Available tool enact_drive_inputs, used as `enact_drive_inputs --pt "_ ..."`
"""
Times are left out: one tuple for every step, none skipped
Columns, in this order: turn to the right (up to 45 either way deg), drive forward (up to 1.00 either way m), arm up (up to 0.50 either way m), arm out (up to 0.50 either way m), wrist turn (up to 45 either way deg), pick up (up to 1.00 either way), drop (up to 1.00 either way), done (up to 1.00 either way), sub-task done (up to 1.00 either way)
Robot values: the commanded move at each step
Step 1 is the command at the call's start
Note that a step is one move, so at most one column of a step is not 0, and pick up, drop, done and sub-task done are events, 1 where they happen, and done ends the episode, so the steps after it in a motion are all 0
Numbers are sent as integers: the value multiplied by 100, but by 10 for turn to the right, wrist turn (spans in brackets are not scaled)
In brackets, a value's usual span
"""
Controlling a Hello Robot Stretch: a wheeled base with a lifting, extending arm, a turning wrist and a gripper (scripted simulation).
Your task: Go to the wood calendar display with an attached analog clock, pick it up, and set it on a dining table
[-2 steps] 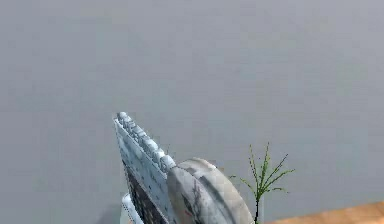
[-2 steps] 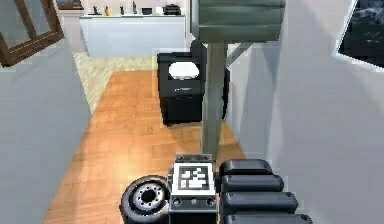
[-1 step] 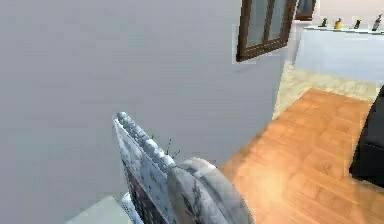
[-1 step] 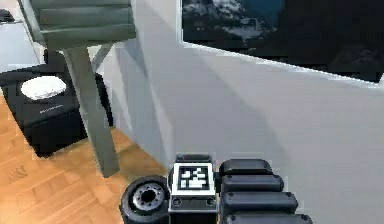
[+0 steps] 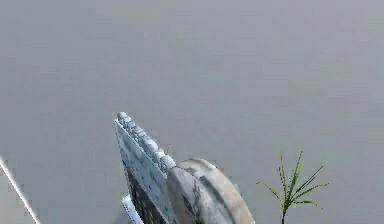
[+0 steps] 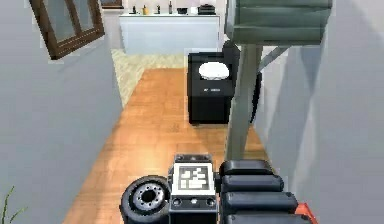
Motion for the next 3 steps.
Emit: enact_drive_inputs --pt "-450 0 0 0 0 0 0 0 0" --pt "-450 0 0 0 0 0 0 0 0" --pt "-30 0 0 0 0 0 0 0 0"
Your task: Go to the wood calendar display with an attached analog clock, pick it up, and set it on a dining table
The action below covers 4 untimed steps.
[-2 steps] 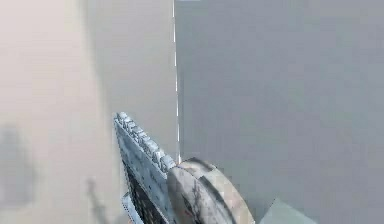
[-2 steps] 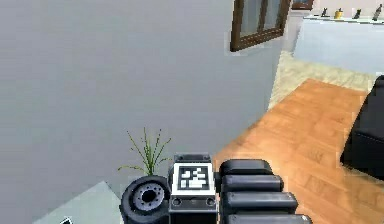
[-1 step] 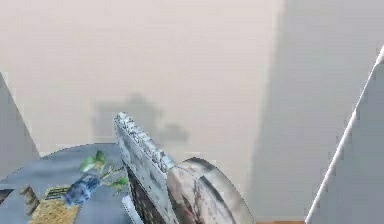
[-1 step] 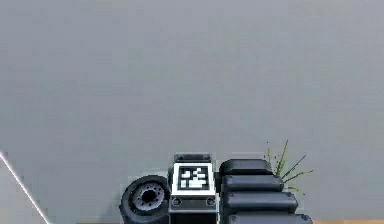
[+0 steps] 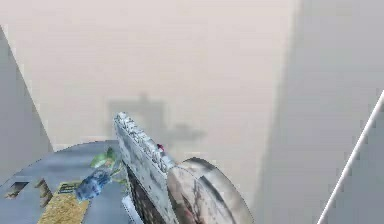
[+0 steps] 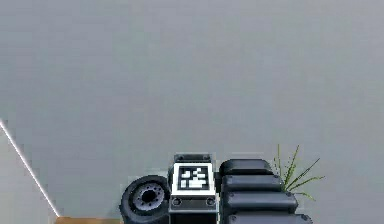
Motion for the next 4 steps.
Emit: enact_drive_inputs --pt "450 0 0 0 0 0 0 0 0" --pt "450 0 0 0 0 0 0 0 0" --pt "450 0 0 0 0 0 0 0 0" --pt "210 0 0 0 0 0 0 0 0"
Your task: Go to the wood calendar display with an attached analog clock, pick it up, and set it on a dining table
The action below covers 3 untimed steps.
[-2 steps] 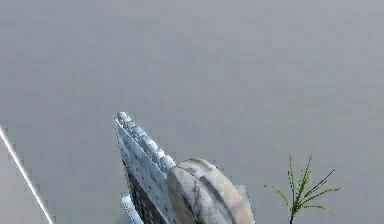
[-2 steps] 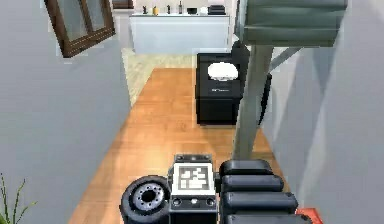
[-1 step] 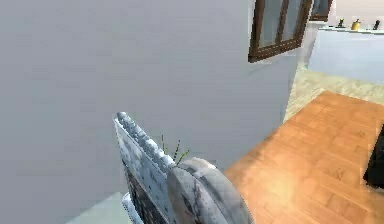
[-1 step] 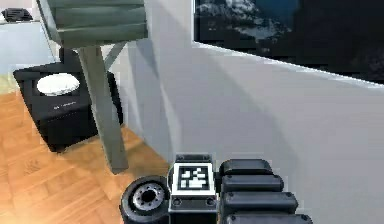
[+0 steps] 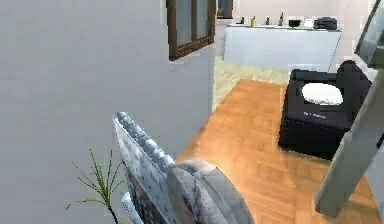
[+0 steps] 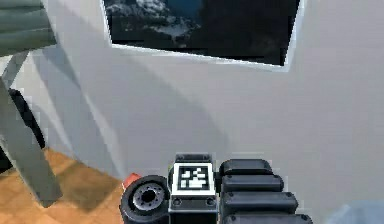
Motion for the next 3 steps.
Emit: enact_drive_inputs --pt "-450 0 0 0 0 0 0 0 0" --pt "-450 0 0 0 0 0 0 0 0" --pt "-450 0 0 0 0 0 0 0 0"
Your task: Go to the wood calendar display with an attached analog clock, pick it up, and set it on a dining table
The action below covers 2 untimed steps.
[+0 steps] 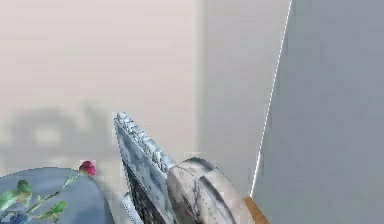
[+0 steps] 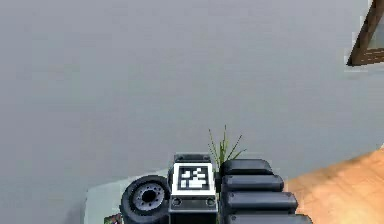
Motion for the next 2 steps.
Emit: enact_drive_inputs --pt "-420 0 0 0 0 0 0 0 0" --pt "-450 0 0 0 0 0 0 0 0"
